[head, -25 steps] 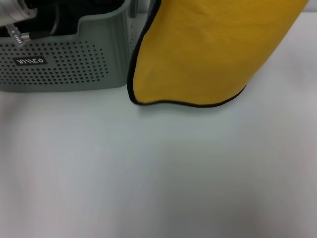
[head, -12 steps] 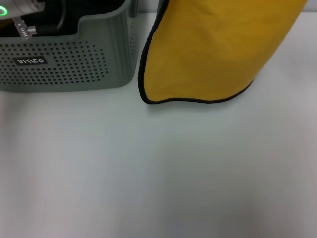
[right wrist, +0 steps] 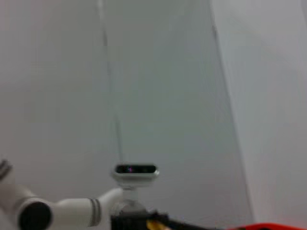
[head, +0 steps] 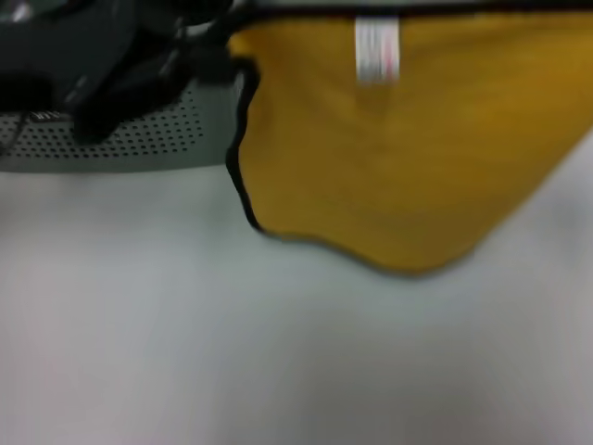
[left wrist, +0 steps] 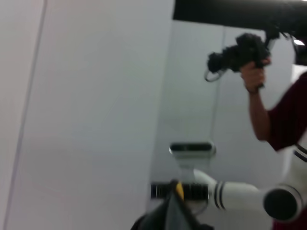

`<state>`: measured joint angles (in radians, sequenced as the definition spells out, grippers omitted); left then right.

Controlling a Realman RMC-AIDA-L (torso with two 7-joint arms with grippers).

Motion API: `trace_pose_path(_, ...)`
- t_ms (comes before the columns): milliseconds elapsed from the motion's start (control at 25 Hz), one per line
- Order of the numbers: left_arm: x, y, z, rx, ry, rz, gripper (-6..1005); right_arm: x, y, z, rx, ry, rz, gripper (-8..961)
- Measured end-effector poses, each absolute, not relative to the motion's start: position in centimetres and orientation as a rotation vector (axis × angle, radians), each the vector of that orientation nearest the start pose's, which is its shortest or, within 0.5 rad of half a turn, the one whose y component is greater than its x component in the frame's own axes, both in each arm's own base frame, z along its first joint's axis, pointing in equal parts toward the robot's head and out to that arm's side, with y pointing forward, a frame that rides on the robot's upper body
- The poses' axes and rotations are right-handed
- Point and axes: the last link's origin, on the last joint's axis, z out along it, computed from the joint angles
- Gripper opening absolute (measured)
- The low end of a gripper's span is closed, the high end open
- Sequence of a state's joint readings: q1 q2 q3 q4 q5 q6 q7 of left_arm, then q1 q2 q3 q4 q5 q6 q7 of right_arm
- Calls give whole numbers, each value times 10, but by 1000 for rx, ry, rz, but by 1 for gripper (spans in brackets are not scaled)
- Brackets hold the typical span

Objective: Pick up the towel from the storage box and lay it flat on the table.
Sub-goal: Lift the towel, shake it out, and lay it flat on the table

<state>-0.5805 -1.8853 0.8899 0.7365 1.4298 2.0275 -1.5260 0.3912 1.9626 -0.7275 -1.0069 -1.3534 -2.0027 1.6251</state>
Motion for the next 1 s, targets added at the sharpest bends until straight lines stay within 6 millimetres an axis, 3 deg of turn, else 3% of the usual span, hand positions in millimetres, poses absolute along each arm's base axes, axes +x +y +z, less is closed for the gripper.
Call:
trace_pose_path(160,-190,301,106,-3009,-106,-1275,43,204,263,141,-2647,165,1395,12)
trace_pose_path(280,-192,287,113,-3047,-77,-1284,46,211,259,136,-2637,234,1440,12)
trace_pose_path(400,-195,285,114,-3055,-124,-1262,48,220,261,126,-2632,332,1468,12)
trace_pose_path(560,-215,297,98,-3070,-337,-1061,52,232,281,90,-2660,554,1350,12)
trace_pose_path(760,-247,334,51,-2961,-640,-601,56,238,321,20,-2698,754,1079,12)
trace_pose_path(880,-252,352,35,-2890,-672,-442,58,233,339,4,-2684,719,996,12)
trace_pose_path(1000,-252,367,33,-2810,-689,-398,61,229,358,1,-2644,666,929,12)
